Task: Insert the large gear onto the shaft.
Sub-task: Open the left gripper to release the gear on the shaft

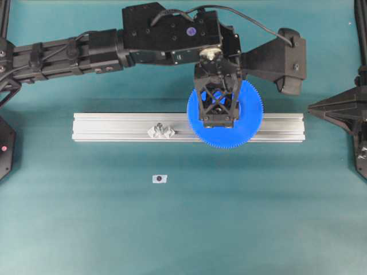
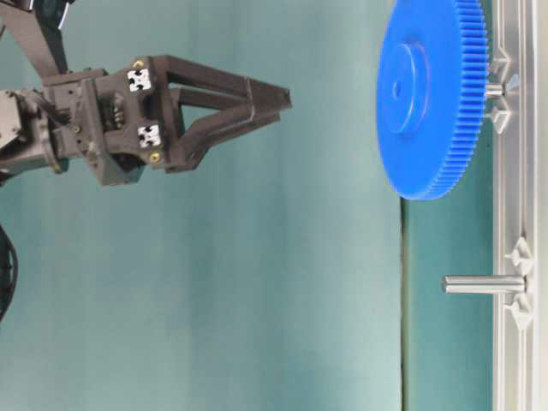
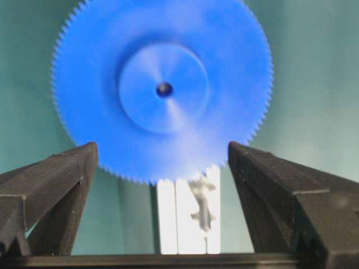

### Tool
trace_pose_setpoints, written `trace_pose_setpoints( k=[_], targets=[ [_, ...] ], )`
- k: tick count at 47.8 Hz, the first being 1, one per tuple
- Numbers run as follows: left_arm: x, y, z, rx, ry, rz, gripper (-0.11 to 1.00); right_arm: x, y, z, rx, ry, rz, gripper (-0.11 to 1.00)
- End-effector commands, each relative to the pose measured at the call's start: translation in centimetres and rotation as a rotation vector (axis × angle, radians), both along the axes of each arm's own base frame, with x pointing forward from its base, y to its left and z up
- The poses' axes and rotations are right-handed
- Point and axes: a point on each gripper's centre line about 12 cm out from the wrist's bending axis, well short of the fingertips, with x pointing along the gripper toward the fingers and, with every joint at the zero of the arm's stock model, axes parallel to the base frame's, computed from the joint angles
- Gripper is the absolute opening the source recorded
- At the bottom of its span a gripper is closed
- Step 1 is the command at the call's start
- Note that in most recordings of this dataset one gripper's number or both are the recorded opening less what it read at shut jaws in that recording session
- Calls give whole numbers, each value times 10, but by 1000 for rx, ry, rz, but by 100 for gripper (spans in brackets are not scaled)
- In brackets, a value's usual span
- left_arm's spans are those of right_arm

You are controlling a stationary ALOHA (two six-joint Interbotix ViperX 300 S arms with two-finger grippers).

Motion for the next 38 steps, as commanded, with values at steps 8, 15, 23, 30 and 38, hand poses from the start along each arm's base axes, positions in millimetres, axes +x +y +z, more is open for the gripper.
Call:
trace_pose_setpoints(
  k=[8, 15, 23, 30, 38],
  targets=[
    [-7, -3, 37, 7, -87, -1, 88, 2, 0, 5, 10, -15, -4, 7],
    [-7, -3, 36, 6, -84, -1, 88, 2, -1, 5, 10, -15, -5, 7],
    [-5, -5, 32, 5, -77, -4, 88, 2, -1, 6, 10, -17, -4, 7],
    [-4, -5, 28, 4, -69, -5, 88, 2, 0, 6, 10, -15, -4, 7],
    [-2, -5, 25, 3, -65, -2, 88, 2, 0, 5, 10, -15, -4, 7]
  ],
)
